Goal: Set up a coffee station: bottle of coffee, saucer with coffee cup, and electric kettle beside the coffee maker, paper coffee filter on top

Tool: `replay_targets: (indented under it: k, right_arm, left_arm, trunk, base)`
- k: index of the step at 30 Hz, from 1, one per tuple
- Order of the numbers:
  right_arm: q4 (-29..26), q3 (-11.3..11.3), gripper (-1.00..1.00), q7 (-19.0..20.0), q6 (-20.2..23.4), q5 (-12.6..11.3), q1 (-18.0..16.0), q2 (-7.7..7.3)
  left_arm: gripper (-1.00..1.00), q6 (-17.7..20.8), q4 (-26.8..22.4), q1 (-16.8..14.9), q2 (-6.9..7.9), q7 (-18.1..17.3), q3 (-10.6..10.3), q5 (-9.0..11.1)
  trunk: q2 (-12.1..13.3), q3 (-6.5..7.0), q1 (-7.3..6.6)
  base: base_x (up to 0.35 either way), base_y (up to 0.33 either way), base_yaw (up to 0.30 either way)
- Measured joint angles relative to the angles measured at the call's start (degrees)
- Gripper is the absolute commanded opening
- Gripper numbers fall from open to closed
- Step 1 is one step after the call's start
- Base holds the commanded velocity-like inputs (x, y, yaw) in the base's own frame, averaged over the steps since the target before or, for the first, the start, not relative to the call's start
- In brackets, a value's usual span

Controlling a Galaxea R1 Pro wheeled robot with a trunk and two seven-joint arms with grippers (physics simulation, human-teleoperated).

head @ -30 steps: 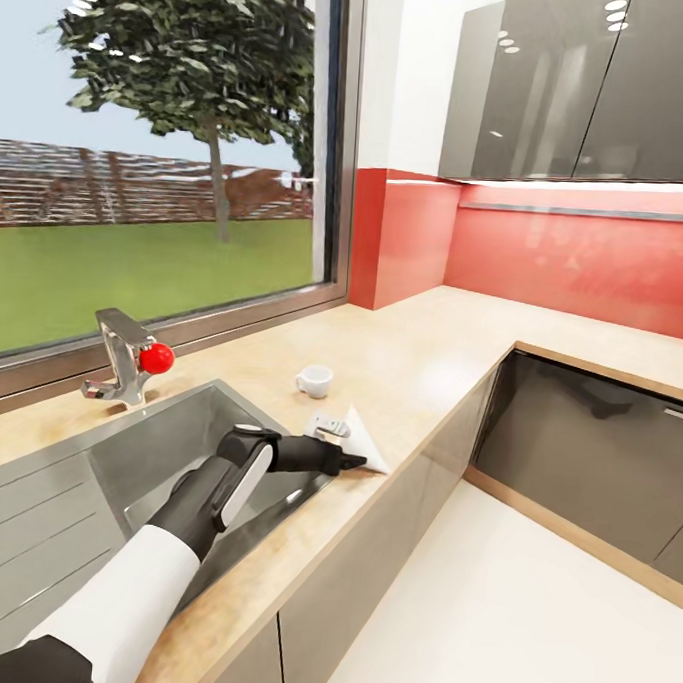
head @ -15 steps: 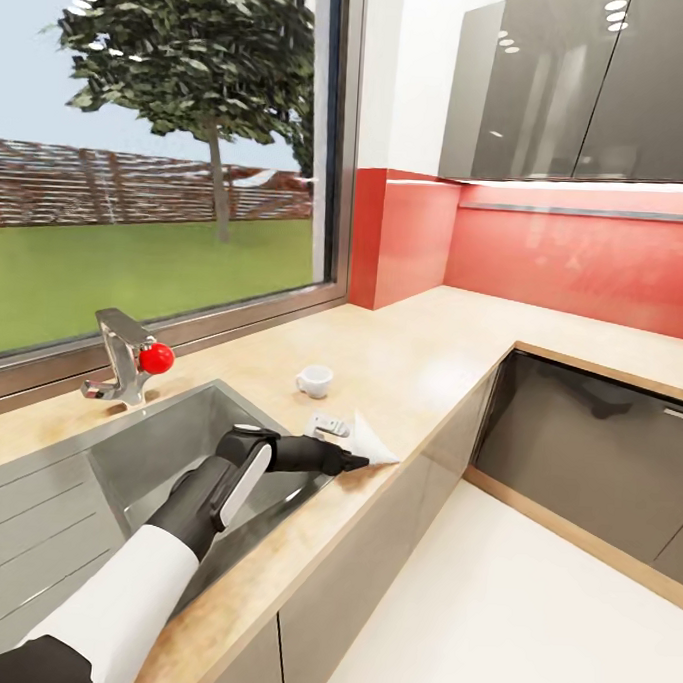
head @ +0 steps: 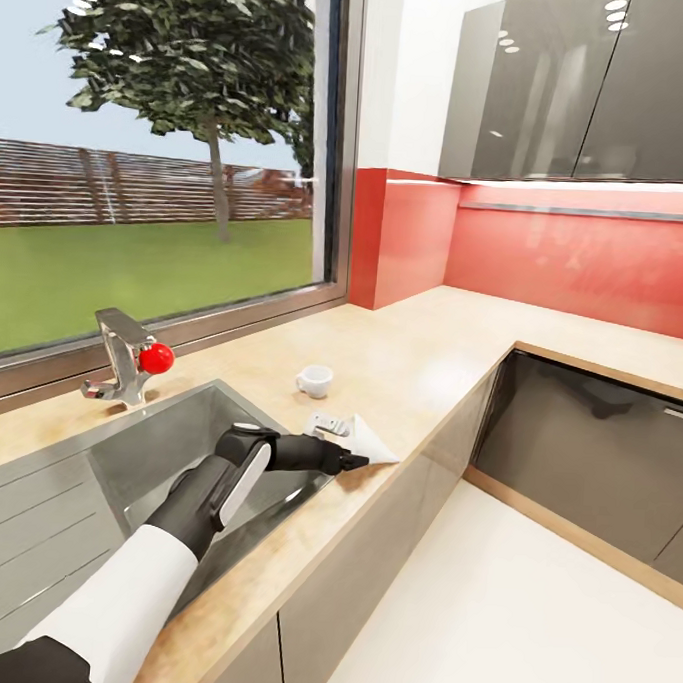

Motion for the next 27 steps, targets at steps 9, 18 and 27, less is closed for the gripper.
replay_targets:
  k: [9,18,27]
  right_arm:
    - [0.0,0.0,1.00,0.0,0.0,0.0,0.0,0.00]
    - [0.0,0.0,1.00,0.0,0.0,0.0,0.0,0.00]
    - [-0.1,-0.1,1.00,0.0,0.1,0.0,0.0,0.19]
  left_arm:
    - [-1.00,0.0,-0.1,0.0,-0.02,0.0,0.2,0.0]
    - [-1.00,4.2,-8.5,-0.3,0.00,0.3,0.7,-0.2]
    - [-1.00,7.3,-14.4,0.0,1.51,0.7,0.9,-0.3]
  trunk:
    - [0.0,0.00,0.00]
    - [0.0,0.00,0.00]
    - [0.0,0.00,0.00]
  base:
    - [0.000,0.000,0.000]
    - [0.000,0.000,0.000]
    - [0.000,0.000,0.000]
